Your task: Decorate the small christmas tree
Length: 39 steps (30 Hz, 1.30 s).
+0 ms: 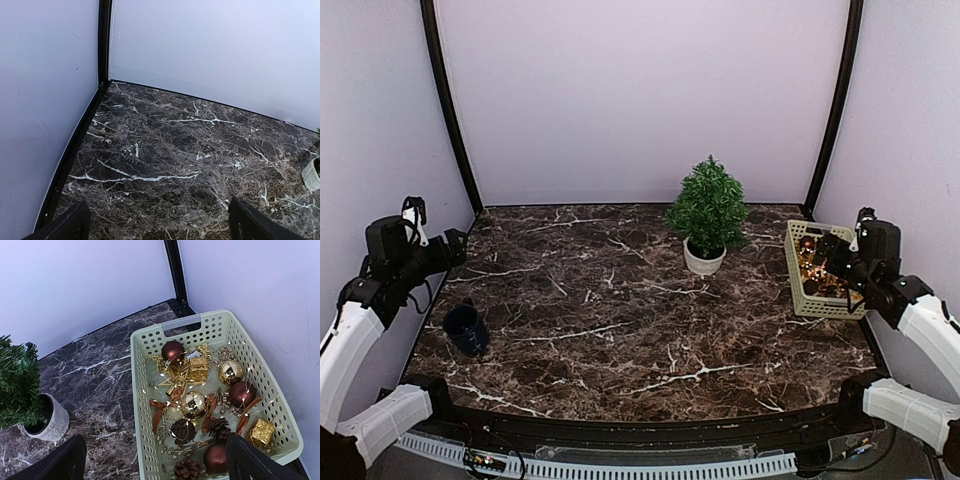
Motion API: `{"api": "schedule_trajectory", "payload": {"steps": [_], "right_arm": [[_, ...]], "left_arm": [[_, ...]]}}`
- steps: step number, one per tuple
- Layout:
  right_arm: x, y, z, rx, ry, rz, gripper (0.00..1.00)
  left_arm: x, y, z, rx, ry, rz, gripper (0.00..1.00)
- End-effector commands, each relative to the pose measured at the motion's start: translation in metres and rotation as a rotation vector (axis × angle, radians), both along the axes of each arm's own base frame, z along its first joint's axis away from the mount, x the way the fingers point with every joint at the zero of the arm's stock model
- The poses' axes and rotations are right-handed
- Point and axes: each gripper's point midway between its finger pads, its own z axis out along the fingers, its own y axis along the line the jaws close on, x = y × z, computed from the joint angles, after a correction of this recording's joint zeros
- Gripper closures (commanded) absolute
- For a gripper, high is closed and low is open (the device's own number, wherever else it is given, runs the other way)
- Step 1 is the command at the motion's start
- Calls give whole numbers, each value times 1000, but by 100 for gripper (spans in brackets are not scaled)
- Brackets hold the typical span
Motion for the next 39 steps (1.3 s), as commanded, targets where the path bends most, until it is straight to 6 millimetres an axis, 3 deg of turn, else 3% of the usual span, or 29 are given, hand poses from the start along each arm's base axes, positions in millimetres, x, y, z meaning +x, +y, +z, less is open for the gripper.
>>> {"api": "schedule_trajectory", "payload": {"steps": [1, 9, 14, 17, 21, 26, 39], "right_arm": [[3, -5, 21, 18, -45, -35, 1], [3, -8, 34, 15, -36, -50, 1], [7, -19, 34, -28, 80, -119, 1], [12, -26, 19, -53, 194, -170, 2], [24, -34, -19, -23, 327, -200, 9], [33, -46, -58, 6, 402, -266, 9], [68, -32, -117, 71, 463, -207, 8]], "left_arm": [[1, 5, 13, 31, -15, 27, 1], [4, 8, 15, 45, -1, 40, 1], [11, -2, 24, 73, 15, -33, 1], [20, -11, 32, 77, 12, -92, 1], [31, -25, 32, 90, -29, -186, 1], [30, -39, 30, 87, -45, -272, 1], [24, -39, 25, 97, -38, -273, 1]]}}
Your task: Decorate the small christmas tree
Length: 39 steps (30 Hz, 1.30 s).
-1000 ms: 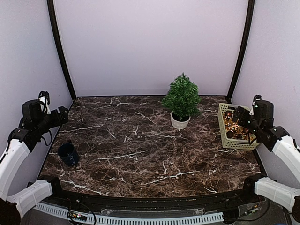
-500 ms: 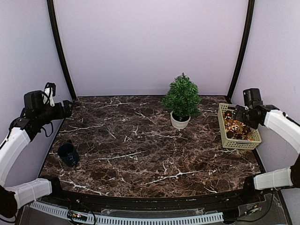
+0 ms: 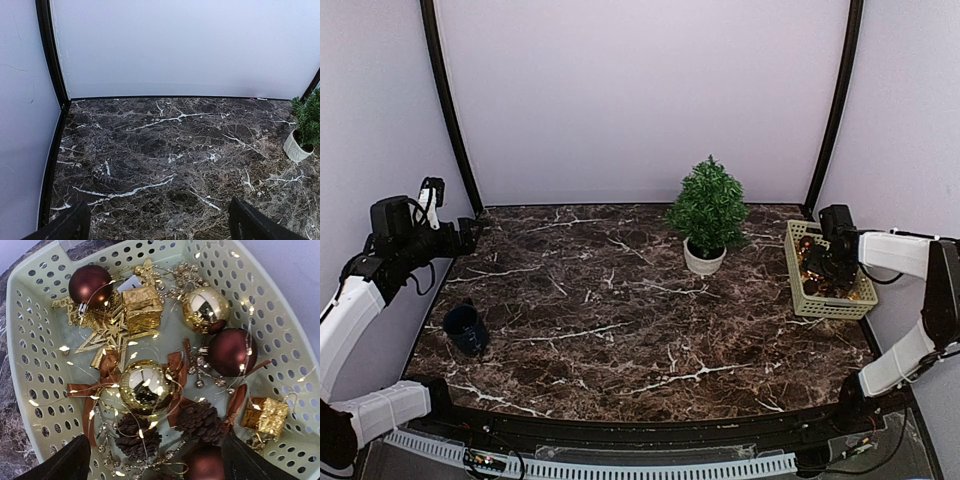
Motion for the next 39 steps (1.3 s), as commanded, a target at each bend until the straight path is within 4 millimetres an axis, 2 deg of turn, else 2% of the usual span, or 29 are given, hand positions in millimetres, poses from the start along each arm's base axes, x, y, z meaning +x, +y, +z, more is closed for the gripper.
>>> {"api": "schedule_trajectory", "payload": {"steps": [1, 6, 8, 12, 14, 16, 17, 20, 24, 35, 37, 39], "right_arm": [[20, 7, -8, 46, -50, 21, 9], [27, 8, -27, 41, 2, 35, 24], [27, 7, -32, 35, 15, 34, 26], [30, 8, -35, 40, 10, 39, 29], [30, 8, -34, 39, 5, 35, 38], [30, 6, -27, 36, -14, 25, 50], [29, 5, -22, 32, -28, 18, 60], [26, 1, -1, 15, -78, 4, 82], [20, -5, 38, -15, -167, -14, 98], [9, 5, 129, -11, -362, 88, 100], [9, 8, 126, -9, -330, 105, 97], [9, 9, 108, -2, -262, 112, 83]], "left_arm": [[-2, -3, 4, 13, -25, -17, 1], [-1, -1, 2, 15, -19, -10, 1], [-1, -1, 1, 15, -17, -8, 1], [-1, -1, 1, 16, -16, -6, 1], [-1, -1, 0, 17, -14, -7, 1], [-1, -1, 0, 16, -14, -5, 1], [-1, -1, 0, 16, -15, -6, 1], [-2, -1, 0, 15, -17, -5, 1], [-3, -1, 2, 15, -25, -5, 1], [-6, -2, 6, 8, -38, -11, 1], [-7, -2, 8, 6, -45, -12, 1], [-7, -2, 8, 7, -47, -11, 1]]}}
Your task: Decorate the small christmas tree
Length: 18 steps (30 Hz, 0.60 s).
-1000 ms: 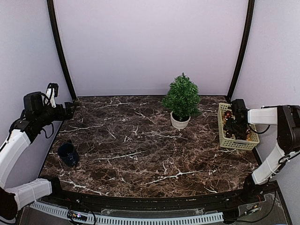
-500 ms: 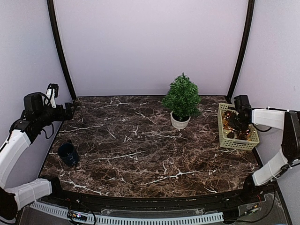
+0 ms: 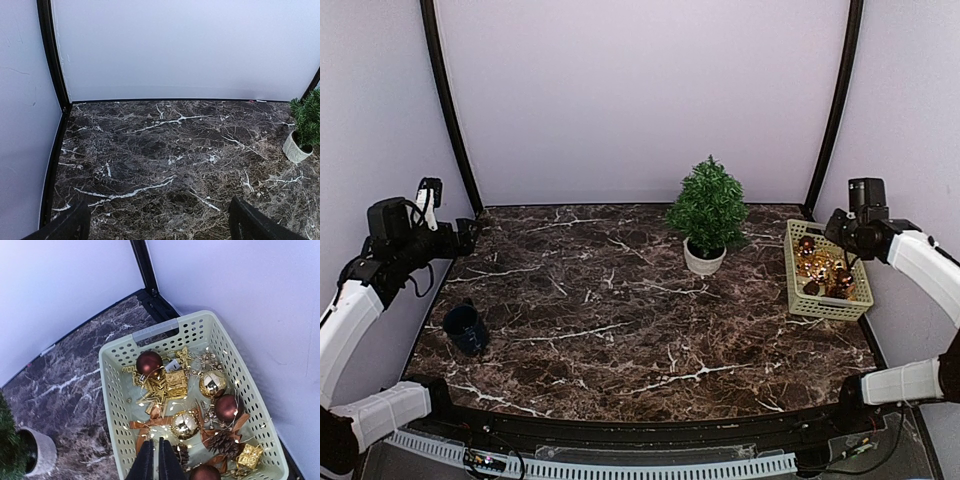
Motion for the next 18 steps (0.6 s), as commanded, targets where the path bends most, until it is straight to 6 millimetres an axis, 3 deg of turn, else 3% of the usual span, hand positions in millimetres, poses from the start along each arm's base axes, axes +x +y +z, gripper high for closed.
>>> {"api": "schedule_trajectory", "payload": {"steps": [1, 5, 8, 18], "right_arm": [[1, 3, -20, -10, 108, 40, 76], [0, 8, -58, 10, 228, 60, 48], [2, 10, -77, 4, 288, 86, 34], [5, 9, -112, -40, 437, 119, 24]], "left_arm": [[-3, -2, 5, 3, -30, -10, 1], [-4, -1, 5, 5, -28, -5, 1], [-4, -2, 5, 4, -31, -8, 1], [-3, -1, 4, 8, -24, -5, 1]]}}
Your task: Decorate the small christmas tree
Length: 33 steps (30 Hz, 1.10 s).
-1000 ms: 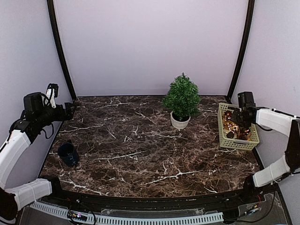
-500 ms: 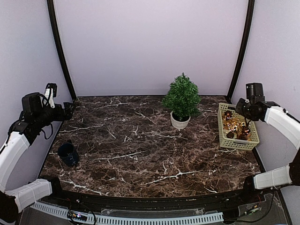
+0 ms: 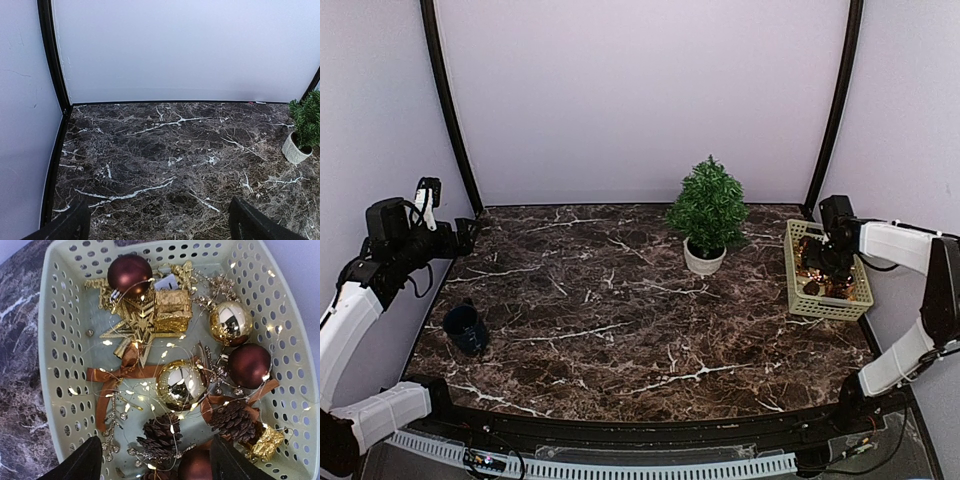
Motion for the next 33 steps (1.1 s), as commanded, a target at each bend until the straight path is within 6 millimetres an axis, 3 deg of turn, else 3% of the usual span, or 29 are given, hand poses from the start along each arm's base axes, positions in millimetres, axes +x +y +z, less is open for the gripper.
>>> {"api": "schedule_trajectory", "payload": {"steps": [1, 7, 20, 22, 26, 28, 31, 33], "right_arm": [[3, -3, -8, -26, 59, 19, 24], [10, -7, -19, -56, 100, 15, 26], [31, -26, -35, -140, 134, -82, 42], [33, -27, -34, -141, 124, -94, 49], [34, -30, -25, -153, 92, -113, 81], [33, -31, -18, -157, 73, -123, 92], [30, -32, -1, -153, 37, -130, 100], [27, -33, 11, -155, 11, -134, 100]], "left_arm": [[-1, 0, 0, 10, -12, -3, 1], [0, 0, 0, 11, -10, 1, 1], [0, 2, -1, 19, -7, 10, 1], [0, 2, -2, 20, -6, 10, 1], [1, 2, -2, 22, -5, 8, 1], [1, 2, -1, 23, -6, 9, 1], [0, 2, -1, 22, -8, 8, 1], [0, 1, 0, 20, -11, 4, 1]]}}
